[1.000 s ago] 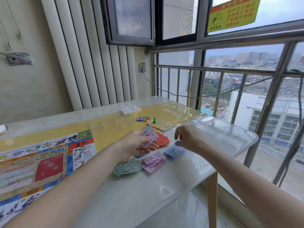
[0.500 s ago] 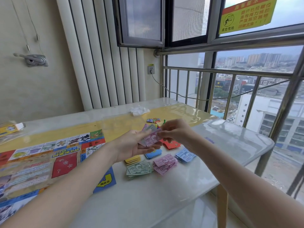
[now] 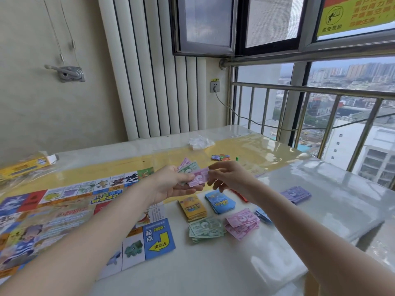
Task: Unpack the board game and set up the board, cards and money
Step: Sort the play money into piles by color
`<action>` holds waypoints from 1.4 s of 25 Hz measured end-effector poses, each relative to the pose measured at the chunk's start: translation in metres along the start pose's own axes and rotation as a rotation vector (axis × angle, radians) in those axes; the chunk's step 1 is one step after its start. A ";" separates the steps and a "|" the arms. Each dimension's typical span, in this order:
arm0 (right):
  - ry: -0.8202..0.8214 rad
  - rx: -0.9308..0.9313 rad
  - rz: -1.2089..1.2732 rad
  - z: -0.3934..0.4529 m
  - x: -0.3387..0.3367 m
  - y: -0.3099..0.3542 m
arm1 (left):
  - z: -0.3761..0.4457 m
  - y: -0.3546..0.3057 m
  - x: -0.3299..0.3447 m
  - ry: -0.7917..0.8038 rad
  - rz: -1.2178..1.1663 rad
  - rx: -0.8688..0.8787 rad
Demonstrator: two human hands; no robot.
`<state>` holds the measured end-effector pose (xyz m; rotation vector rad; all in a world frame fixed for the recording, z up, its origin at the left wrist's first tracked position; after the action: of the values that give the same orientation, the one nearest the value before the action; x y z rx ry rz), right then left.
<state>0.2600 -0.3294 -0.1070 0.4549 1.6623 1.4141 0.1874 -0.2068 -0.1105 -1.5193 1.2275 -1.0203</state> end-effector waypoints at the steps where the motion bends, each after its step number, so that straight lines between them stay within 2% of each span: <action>1: -0.020 0.012 0.019 0.006 -0.002 0.000 | 0.005 -0.003 -0.003 -0.021 0.001 0.003; 4: -0.143 0.117 -0.050 0.021 -0.021 -0.007 | 0.019 -0.012 -0.011 -0.056 0.028 0.015; 7: -0.138 0.176 -0.023 0.031 -0.030 -0.013 | 0.029 -0.016 -0.010 -0.032 0.055 0.008; 13: -0.050 0.109 0.107 0.037 -0.026 0.000 | 0.053 -0.023 -0.006 -0.089 0.077 0.057; 16: -0.049 0.045 0.107 0.038 -0.030 0.007 | 0.059 -0.020 0.004 -0.064 0.073 0.043; 19: -0.159 -0.038 -0.053 0.043 -0.045 0.017 | 0.061 -0.024 0.011 0.020 -0.002 0.040; 22: -0.316 -0.038 0.016 0.045 -0.067 0.020 | 0.063 -0.028 0.008 0.051 -0.063 0.043; 25: -0.290 -0.017 0.068 0.045 -0.069 0.020 | 0.063 -0.024 0.000 0.039 -0.032 0.028; 29: -0.219 0.033 0.018 0.048 -0.062 0.018 | 0.063 -0.020 -0.005 0.027 -0.038 0.018; 35: -0.244 0.054 0.037 0.046 -0.057 0.015 | 0.060 -0.017 -0.007 0.050 -0.036 -0.020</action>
<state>0.3237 -0.3404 -0.0701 0.6649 1.5036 1.2873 0.2475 -0.1899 -0.1090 -1.5452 1.2523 -1.0783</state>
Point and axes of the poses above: each hand's wrist, its own z-axis towards the middle knuckle, its own x-axis out of the palm, y = z × x, the point moved 7 cm from there along z, towards the middle knuckle, and after that the axes turned 2 degrees about -z, right-handed, at the moved point
